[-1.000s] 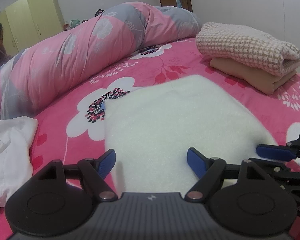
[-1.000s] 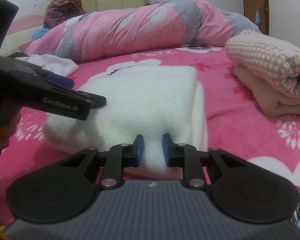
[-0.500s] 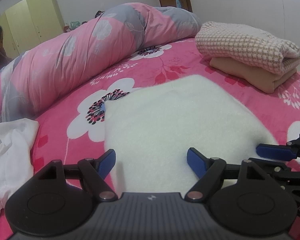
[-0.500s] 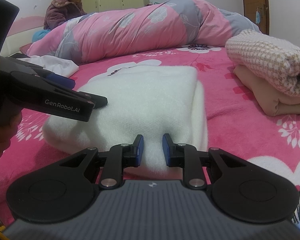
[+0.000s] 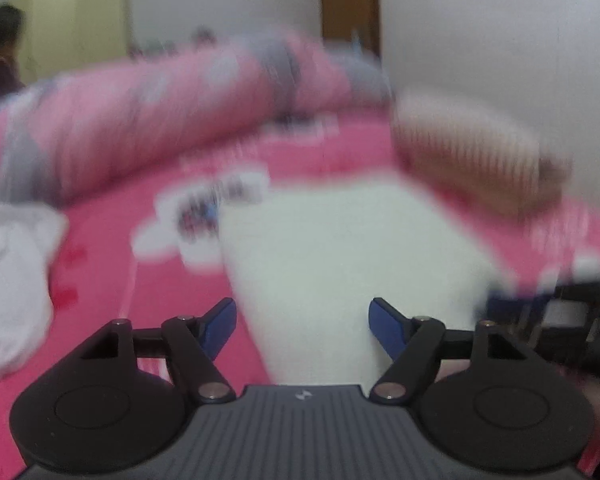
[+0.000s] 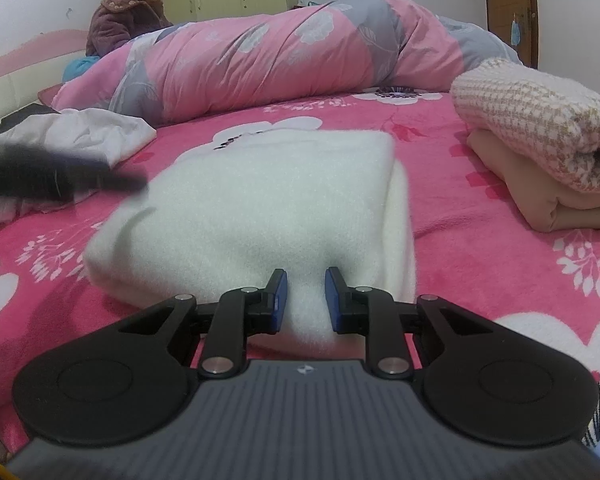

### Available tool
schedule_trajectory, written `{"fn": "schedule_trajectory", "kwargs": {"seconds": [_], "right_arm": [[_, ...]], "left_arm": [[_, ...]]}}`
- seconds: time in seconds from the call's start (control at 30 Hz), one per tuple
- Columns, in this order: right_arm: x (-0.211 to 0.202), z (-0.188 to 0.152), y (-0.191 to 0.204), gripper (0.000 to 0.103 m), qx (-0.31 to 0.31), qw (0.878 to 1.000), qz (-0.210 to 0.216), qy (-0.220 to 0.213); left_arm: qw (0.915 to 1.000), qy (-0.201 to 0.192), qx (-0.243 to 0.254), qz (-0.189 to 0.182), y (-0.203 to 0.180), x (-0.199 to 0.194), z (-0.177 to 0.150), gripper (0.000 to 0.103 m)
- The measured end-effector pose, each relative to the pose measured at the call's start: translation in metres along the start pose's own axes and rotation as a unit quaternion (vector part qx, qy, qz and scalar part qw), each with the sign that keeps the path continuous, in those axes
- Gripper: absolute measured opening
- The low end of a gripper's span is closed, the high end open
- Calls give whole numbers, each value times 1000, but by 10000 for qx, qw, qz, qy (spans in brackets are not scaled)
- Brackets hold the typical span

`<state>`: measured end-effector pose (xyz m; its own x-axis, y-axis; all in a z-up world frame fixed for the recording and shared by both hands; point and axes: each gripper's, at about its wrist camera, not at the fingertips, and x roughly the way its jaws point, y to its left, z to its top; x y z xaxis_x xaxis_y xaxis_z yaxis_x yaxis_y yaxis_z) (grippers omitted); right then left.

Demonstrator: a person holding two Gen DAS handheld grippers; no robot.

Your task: Fold clothes

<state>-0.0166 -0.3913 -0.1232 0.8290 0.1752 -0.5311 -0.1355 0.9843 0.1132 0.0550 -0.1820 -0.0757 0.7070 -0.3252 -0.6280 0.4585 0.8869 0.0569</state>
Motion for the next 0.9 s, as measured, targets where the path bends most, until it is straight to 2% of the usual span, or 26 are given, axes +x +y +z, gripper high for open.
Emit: {"fn": "schedule_trajectory", "kwargs": {"seconds": [0.1,0.2,0.3,0.37,0.43,0.53,0.63,0.9], "right_arm": [[1,2,4,19,-58,9999,-85,71],[2,5,5,19,-38,9998,-126,156],[2,6,5,19,-7,9997,-137,195],[2,5,5,19,-3,9997,-154,180],[2,5,6,19,16,9997,-163,167],[2,5,6,19,4,9997,-174,179],[3,6,6,19,-21,9996,-177,215],[3,7,6,19,-13,9996,-168,214]], "left_arm": [[9977,-48,-538,-404,21,-1,3,73],[9934,-461,-853,-616,50,-19,3,71],[9918,-585,-656,-931,69,-31,-8,71],[9908,-534,-279,-1210,69,-35,-21,72],[9904,-461,147,-1299,60,-35,-35,73],[9926,-378,629,-969,39,-29,-52,73],[9943,-340,851,-542,25,-20,-58,72],[9960,-457,755,-127,15,-10,-57,75]]}}
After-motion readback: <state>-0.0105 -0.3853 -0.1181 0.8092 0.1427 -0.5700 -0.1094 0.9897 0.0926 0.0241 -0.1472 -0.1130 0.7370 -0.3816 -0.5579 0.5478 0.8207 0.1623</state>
